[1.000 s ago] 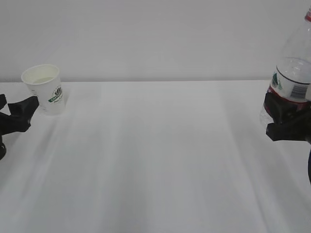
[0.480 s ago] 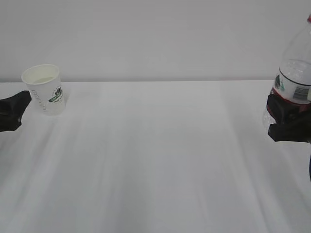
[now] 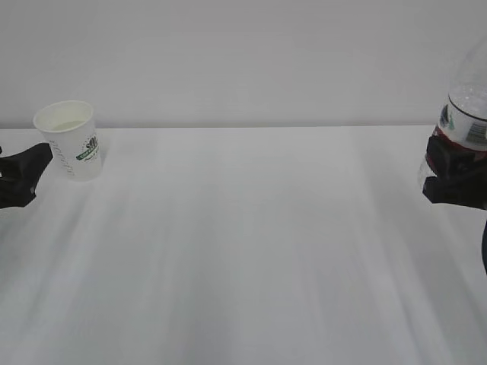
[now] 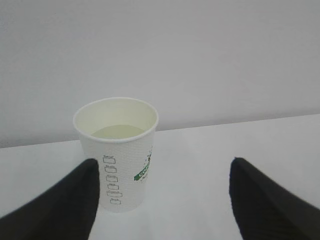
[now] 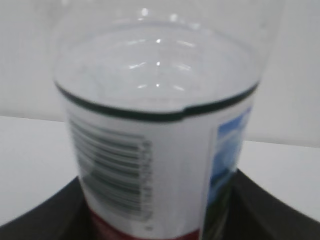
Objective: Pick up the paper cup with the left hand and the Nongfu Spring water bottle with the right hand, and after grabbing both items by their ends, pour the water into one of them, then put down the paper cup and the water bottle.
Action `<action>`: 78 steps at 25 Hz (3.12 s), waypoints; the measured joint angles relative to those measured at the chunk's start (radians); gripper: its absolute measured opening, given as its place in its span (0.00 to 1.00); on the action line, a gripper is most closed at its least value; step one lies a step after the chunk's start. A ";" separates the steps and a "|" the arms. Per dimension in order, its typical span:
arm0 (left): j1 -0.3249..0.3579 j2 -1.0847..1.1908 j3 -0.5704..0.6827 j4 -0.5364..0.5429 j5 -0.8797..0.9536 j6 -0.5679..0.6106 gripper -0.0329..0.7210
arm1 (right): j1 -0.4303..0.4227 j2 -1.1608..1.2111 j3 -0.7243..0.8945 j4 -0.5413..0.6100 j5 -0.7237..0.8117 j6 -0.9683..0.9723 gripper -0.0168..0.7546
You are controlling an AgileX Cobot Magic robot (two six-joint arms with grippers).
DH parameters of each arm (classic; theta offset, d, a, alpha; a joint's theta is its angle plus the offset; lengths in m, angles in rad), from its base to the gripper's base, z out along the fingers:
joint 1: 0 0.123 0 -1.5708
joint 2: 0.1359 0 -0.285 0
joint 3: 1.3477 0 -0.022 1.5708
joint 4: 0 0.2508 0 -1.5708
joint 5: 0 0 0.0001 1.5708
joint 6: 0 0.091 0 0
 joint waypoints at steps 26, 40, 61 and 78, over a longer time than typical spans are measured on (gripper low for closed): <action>0.000 0.000 0.000 0.047 0.000 -0.026 0.82 | 0.000 0.331 -0.351 0.002 0.038 -0.020 0.59; 0.000 0.000 0.000 0.049 0.000 -0.027 0.82 | 0.000 0.512 -0.523 0.005 0.033 -0.020 0.59; 0.000 0.000 0.000 0.053 0.000 -0.027 0.81 | 0.000 0.713 -0.706 0.005 -0.038 -0.020 0.59; 0.000 0.000 0.000 0.053 0.000 -0.027 0.81 | 0.000 0.734 -0.707 0.001 -0.006 0.003 0.59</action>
